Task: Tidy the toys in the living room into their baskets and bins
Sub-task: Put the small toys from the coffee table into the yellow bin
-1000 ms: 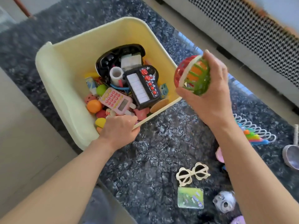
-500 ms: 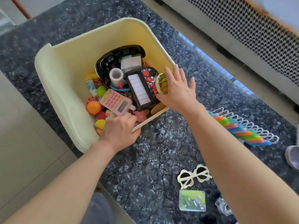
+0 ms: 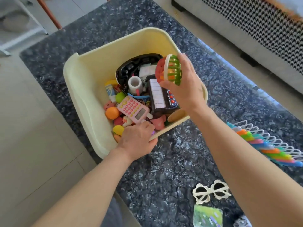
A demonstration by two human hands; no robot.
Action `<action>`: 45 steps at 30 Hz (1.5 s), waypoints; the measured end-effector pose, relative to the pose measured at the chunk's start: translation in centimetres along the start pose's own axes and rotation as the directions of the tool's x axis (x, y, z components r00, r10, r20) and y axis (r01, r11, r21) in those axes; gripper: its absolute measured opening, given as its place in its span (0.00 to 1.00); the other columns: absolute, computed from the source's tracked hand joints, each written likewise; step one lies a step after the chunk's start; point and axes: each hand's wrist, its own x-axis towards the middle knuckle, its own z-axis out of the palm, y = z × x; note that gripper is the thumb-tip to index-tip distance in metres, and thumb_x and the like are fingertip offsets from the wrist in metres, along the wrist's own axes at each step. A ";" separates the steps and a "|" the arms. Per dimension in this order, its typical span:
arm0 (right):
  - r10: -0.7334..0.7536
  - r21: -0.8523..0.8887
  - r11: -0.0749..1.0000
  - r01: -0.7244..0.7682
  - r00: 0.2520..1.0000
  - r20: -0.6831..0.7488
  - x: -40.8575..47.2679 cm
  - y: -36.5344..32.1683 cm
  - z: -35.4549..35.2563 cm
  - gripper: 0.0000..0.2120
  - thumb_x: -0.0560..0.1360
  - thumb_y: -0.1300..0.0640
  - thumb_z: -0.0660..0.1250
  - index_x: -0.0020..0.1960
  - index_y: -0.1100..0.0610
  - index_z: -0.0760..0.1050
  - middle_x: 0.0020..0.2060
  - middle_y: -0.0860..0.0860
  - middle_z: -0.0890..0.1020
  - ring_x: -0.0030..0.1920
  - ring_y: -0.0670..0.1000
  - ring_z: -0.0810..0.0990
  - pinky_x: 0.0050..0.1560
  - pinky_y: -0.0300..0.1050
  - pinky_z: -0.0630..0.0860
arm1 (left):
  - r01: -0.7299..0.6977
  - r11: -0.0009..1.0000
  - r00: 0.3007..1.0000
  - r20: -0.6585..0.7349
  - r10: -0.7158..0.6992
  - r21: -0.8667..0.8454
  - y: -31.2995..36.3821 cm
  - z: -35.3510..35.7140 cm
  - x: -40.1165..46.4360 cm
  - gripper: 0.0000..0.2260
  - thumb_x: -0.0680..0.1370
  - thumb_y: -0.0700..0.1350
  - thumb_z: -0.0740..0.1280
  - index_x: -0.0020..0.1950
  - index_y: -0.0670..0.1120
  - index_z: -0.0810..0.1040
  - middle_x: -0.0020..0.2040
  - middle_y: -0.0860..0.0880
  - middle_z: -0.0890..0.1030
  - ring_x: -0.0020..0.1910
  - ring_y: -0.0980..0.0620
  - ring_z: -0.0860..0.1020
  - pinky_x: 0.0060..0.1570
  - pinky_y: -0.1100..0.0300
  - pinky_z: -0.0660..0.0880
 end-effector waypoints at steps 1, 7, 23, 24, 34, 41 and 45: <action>-0.003 0.081 0.997 0.005 1.000 -0.013 1.2 -0.8 0.4 0.44 0.70 0.54 0.72 0.76 0.53 0.49 0.76 0.51 0.53 0.75 0.48 0.54 0.59 0.27 0.50 | -0.004 1.000 1.000 0.009 0.004 0.005 0.0 0.0 0.0 0.09 0.64 0.54 0.71 0.36 0.49 0.79 0.32 0.54 0.78 0.25 0.53 0.76 0.19 0.67 0.63; 0.095 0.224 0.973 -0.049 0.975 -0.200 1.3 0.4 -0.5 0.31 0.77 0.57 0.64 0.75 0.59 0.54 0.75 0.55 0.57 0.75 0.50 0.54 0.74 0.42 0.51 | -0.008 0.999 1.000 0.011 0.009 -0.037 -0.2 0.0 0.2 0.10 0.64 0.52 0.72 0.34 0.48 0.77 0.31 0.53 0.77 0.26 0.52 0.76 0.20 0.67 0.63; 0.653 -0.680 0.493 -0.543 0.747 -0.123 -12.9 20.4 -10.7 0.37 0.70 0.65 0.67 0.74 0.54 0.55 0.71 0.55 0.61 0.73 0.57 0.55 0.69 0.57 0.58 | -0.044 0.995 0.999 -0.034 0.041 -0.095 -0.3 0.3 0.4 0.14 0.71 0.51 0.58 0.34 0.44 0.76 0.29 0.46 0.78 0.23 0.42 0.76 0.20 0.62 0.67; 0.641 -0.692 0.488 -0.533 0.757 -0.131 -12.9 20.5 -10.8 0.35 0.70 0.66 0.66 0.73 0.54 0.57 0.69 0.57 0.63 0.71 0.59 0.58 0.67 0.57 0.60 | -0.044 0.995 0.998 -0.038 0.041 -0.087 -0.2 0.4 0.5 0.12 0.71 0.49 0.60 0.33 0.44 0.76 0.29 0.46 0.77 0.23 0.42 0.75 0.20 0.62 0.67; 0.271 -0.609 0.714 -0.344 0.939 -0.212 -11.8 17.7 -9.7 0.07 0.75 0.66 0.61 0.48 0.67 0.77 0.48 0.64 0.79 0.53 0.63 0.72 0.49 0.53 0.67 | -0.041 0.993 0.998 -0.060 0.035 -0.108 -0.4 0.9 0.4 0.12 0.70 0.51 0.62 0.34 0.44 0.77 0.30 0.47 0.77 0.25 0.43 0.76 0.21 0.62 0.67; 0.207 -0.335 0.888 -0.315 0.924 -0.321 -12.2 8.5 -13.0 0.09 0.68 0.55 0.64 0.45 0.47 0.80 0.41 0.51 0.84 0.44 0.54 0.81 0.45 0.43 0.73 | -0.061 0.969 0.984 -0.175 0.019 -0.240 -0.5 -0.3 -0.5 0.14 0.72 0.54 0.59 0.38 0.46 0.78 0.33 0.50 0.80 0.27 0.50 0.77 0.20 0.62 0.70; 0.357 0.105 0.932 -0.348 0.930 -0.088 -11.8 -0.5 -14.9 0.06 0.70 0.54 0.67 0.44 0.43 0.79 0.38 0.40 0.83 0.38 0.40 0.81 0.38 0.29 0.77 | 0.015 0.928 0.961 -0.251 -0.116 -0.373 -1.2 -1.6 -1.4 0.11 0.73 0.45 0.59 0.46 0.44 0.80 0.43 0.49 0.82 0.37 0.50 0.81 0.28 0.59 0.76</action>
